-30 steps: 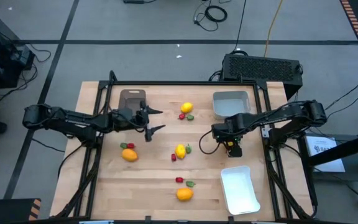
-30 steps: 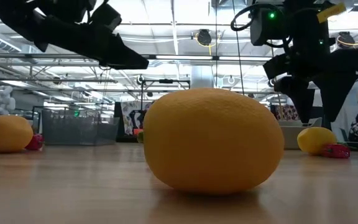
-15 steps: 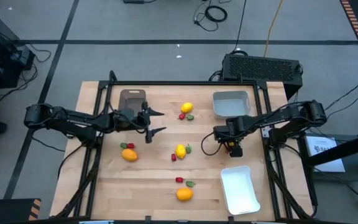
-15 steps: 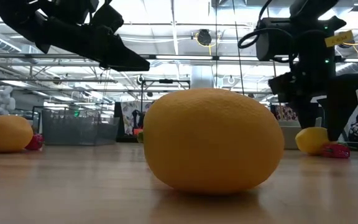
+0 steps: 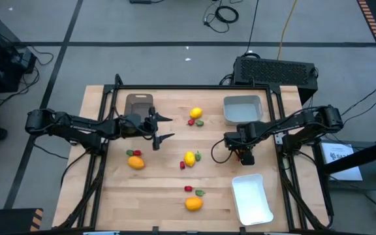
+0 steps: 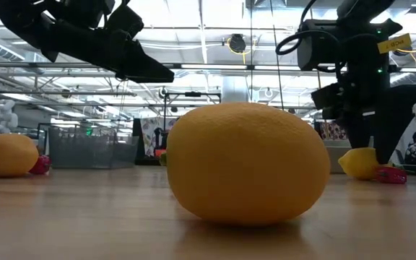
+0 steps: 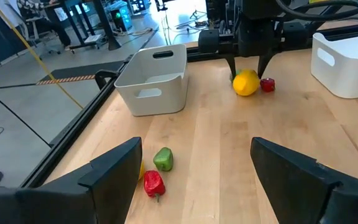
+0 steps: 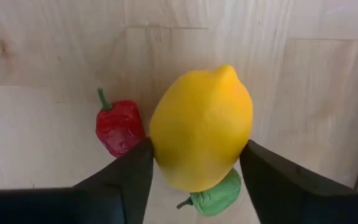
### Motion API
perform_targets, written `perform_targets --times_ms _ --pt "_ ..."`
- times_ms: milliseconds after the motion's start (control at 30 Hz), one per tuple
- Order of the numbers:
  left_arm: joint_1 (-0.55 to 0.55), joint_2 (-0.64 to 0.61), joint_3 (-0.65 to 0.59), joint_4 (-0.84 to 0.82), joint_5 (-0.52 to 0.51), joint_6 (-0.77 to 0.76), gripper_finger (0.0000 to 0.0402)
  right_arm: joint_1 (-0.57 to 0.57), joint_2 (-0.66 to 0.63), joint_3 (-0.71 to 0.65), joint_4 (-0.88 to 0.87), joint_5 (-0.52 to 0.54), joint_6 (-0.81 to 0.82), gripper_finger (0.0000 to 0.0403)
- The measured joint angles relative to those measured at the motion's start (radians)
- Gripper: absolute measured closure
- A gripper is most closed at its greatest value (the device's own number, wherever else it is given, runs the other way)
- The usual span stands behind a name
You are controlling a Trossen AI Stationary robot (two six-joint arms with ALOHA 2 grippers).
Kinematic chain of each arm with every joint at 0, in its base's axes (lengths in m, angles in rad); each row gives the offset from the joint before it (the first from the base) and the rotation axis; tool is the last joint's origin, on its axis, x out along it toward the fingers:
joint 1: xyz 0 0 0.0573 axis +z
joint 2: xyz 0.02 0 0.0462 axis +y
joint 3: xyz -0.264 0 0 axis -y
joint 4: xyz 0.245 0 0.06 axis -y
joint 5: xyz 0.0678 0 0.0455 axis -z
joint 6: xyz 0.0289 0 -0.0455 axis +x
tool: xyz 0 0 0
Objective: Sort produce into baskets
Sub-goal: Put the middle right yellow lemon into the gray bin
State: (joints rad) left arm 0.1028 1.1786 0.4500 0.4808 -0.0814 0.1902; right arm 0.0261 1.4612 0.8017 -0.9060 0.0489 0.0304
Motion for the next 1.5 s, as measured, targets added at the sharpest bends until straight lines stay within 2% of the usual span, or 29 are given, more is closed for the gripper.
perform_targets --times_ms 233,533,633,800,967,1067,1267,1500 --pt "0.000 0.000 0.000 -0.003 0.000 0.000 0.0092 0.000 0.000 0.008 0.002 -0.002 0.002 0.0236" --pt "0.000 0.000 0.000 -0.004 0.000 0.000 0.0092 -0.029 0.000 0.163 -0.015 0.012 -0.006 0.0226" --pt "0.000 0.000 0.000 -0.009 -0.001 -0.001 0.0092 -0.059 0.000 0.249 -0.063 0.072 0.016 0.0227" --pt "0.001 0.000 0.000 -0.057 -0.001 -0.001 0.0092 -0.144 0.000 0.383 -0.135 0.143 0.024 0.0225" --pt "0.003 -0.022 0.000 -0.083 -0.006 -0.002 0.0092 -0.276 -0.001 0.436 -0.203 0.289 0.104 0.0225" --pt "0.003 -0.066 0.000 -0.140 -0.006 -0.002 0.0092 -0.374 0.000 0.432 -0.272 0.283 0.149 0.0225" --pt "0.004 -0.172 0.001 -0.240 -0.041 -0.026 0.0092 -0.504 0.005 0.414 -0.232 0.285 0.150 0.0217" --pt "0.006 -0.246 0.001 -0.332 -0.081 -0.036 0.0092 -0.571 0.010 0.413 -0.231 0.233 0.169 0.0156"
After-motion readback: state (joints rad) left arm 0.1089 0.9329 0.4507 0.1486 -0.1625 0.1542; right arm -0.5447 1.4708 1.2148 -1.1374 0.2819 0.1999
